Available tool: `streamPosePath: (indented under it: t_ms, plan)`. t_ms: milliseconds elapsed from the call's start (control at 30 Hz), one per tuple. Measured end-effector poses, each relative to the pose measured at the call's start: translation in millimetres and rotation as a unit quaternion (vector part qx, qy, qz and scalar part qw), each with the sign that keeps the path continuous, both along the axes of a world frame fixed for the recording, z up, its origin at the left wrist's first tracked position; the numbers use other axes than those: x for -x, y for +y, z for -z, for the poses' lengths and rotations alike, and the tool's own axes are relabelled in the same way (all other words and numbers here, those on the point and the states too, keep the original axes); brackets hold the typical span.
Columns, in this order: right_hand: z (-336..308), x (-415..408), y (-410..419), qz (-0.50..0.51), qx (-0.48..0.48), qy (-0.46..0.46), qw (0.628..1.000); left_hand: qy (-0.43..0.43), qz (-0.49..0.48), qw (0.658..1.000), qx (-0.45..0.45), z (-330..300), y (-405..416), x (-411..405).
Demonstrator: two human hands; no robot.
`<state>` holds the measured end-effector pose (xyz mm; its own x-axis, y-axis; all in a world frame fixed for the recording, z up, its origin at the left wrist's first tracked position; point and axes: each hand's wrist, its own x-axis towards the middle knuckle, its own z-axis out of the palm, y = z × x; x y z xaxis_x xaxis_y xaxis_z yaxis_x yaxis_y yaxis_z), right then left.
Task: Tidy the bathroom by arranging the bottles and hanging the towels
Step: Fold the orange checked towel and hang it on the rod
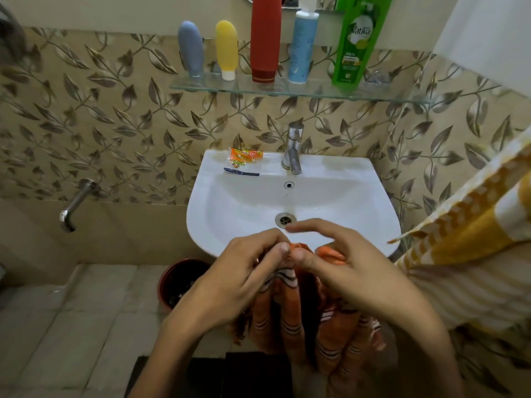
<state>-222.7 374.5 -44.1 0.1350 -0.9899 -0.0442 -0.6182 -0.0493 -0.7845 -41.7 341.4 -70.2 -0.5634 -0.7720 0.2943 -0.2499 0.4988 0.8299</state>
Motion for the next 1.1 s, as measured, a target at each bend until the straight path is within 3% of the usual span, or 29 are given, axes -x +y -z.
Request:
streamPosePath:
  t_ms: [167, 367, 567, 733, 967, 1100]
  plan:
    - [0.3, -11.8, -3.1, -0.008, -0.016, -0.018, 1.0, 0.042, 0.0, 0.998, -0.041, -1.3, 0.7, 1.5]
    - [-6.0, -5.5, 0.6, -0.012, 0.011, -0.108, 0.994, -0.021, -0.001, 0.999, -0.038, 0.5, -4.5, -10.9]
    - [-20.3, 5.4, 8.5, -0.005, 0.036, -0.185, 0.982, -0.098, -0.144, 0.984, 0.028, 12.3, -16.8, -27.8]
    - [-25.1, 30.9, 12.5, 0.077, 0.051, -0.17, 0.981, -0.045, -0.22, 0.974, 0.028, 0.2, -14.0, -43.3]
    - [-12.8, 26.7, 3.6, 0.124, 0.03, -0.119, 0.985, -0.051, -0.11, 0.992, -0.034, -14.6, -4.4, -42.5]
    - [-6.3, 13.7, 0.8, 0.068, 0.023, -0.08, 0.994, -0.02, -0.054, 0.997, -0.054, -13.8, -0.1, -33.8]
